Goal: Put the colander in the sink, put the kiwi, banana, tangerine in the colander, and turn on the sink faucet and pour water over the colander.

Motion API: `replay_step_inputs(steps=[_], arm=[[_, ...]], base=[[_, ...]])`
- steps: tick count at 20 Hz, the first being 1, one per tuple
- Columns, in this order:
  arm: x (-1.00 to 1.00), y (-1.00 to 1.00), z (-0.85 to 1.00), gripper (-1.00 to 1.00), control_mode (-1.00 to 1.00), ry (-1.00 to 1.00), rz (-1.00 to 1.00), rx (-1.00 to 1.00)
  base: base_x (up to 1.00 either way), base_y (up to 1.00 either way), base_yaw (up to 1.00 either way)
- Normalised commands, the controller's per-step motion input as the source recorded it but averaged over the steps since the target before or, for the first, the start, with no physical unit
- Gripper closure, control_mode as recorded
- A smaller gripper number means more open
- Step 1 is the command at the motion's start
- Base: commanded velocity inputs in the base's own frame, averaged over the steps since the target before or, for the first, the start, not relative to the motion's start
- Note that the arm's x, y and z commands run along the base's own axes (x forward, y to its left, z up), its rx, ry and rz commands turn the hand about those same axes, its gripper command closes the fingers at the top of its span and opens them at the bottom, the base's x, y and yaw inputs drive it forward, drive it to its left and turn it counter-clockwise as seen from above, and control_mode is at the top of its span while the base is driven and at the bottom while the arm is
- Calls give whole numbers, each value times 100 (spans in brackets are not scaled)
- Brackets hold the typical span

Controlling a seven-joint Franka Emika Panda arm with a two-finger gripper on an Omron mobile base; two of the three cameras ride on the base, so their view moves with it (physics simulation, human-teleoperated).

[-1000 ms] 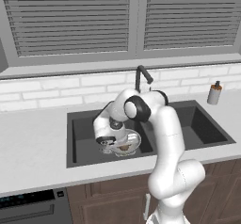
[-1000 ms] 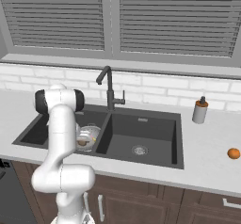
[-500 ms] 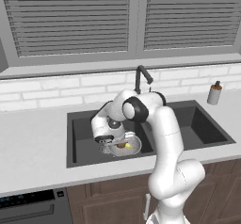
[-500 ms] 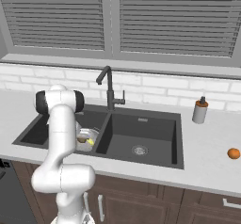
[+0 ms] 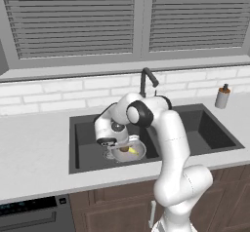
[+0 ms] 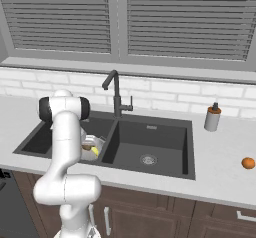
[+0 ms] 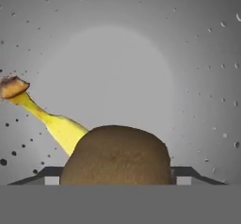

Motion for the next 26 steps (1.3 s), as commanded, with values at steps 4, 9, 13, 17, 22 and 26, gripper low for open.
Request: replay_step_inputs(steps=[4, 9, 13, 17, 22, 26], arm=[[-5, -9, 5, -100, -100, -1, 0, 0], [-25, -5, 27, -100, -100, -3, 0, 1], [-32, 0, 55, -100, -100, -4, 0, 0], [-44, 0, 95, -100, -100, -1, 0, 0], [-62, 0, 100, -100, -100, -9, 0, 0], [-69, 0, 100, -100, -100, -18, -4, 0]], base=[[0, 0, 0], [0, 0, 0], [0, 0, 0], [0, 0, 0], [0, 0, 0], [0, 0, 0]])
